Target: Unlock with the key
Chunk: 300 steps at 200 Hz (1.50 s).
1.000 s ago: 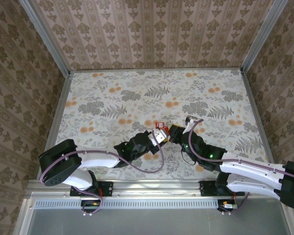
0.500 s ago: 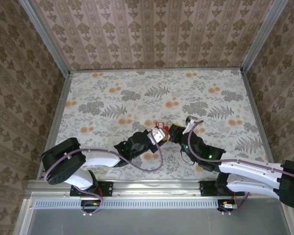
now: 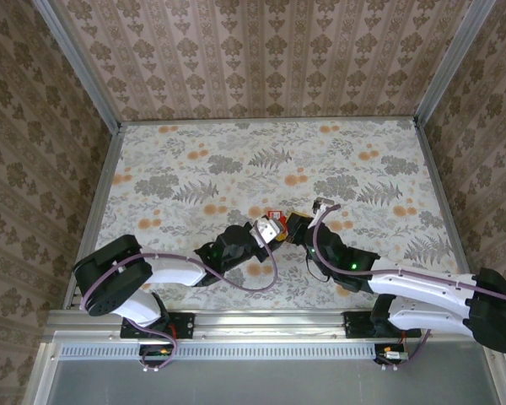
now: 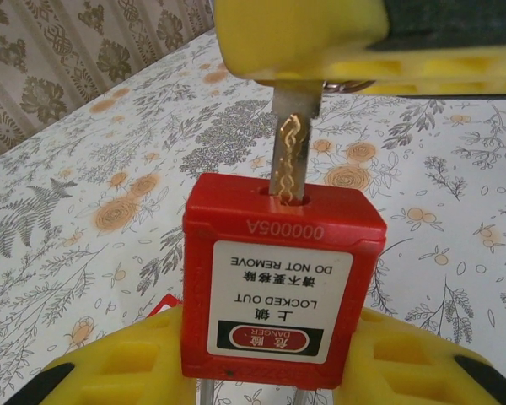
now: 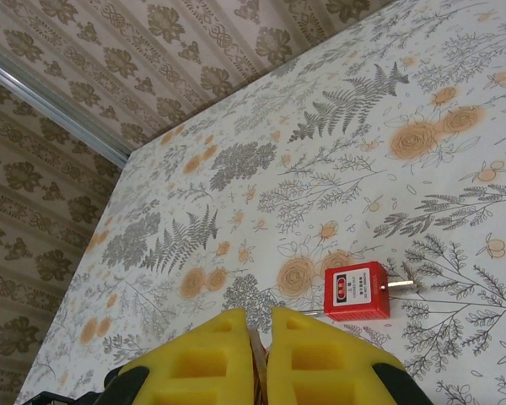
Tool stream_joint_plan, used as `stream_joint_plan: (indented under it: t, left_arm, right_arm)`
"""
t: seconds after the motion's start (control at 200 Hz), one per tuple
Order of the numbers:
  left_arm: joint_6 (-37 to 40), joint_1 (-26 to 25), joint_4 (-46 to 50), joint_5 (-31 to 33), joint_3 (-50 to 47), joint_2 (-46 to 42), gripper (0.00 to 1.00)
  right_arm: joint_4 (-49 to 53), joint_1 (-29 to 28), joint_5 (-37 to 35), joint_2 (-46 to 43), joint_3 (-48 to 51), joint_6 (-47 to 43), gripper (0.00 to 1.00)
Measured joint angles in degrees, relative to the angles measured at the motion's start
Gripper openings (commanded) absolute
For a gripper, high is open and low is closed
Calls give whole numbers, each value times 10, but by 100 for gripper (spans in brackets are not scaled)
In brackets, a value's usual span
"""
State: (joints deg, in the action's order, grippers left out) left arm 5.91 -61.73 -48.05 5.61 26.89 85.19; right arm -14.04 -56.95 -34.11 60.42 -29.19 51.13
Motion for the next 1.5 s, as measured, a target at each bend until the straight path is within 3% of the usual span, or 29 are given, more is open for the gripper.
stream_joint_plan:
  t: [0.305, 0.74, 0.96, 1.21, 1.5]
  left_arm:
    - [-10, 0, -12, -4, 0, 0, 21]
    - [-59, 0, -2, -39, 20, -18, 21]
    - [-63, -20, 75, -24, 47, -46, 21]
    - [-52, -46, 163, 13, 75, -58, 21]
    - [-23, -70, 231, 35, 90, -62, 21]
  right_arm:
    - [-1, 3, 2, -10, 0, 0, 0]
    - [35, 44, 70, -75, -4, 14, 0]
    - [63, 50, 87, -103, -9, 13, 0]
    - [186, 53, 109, -82, -75, -28, 0]
    - [227, 53, 127, -81, -73, -29, 0]
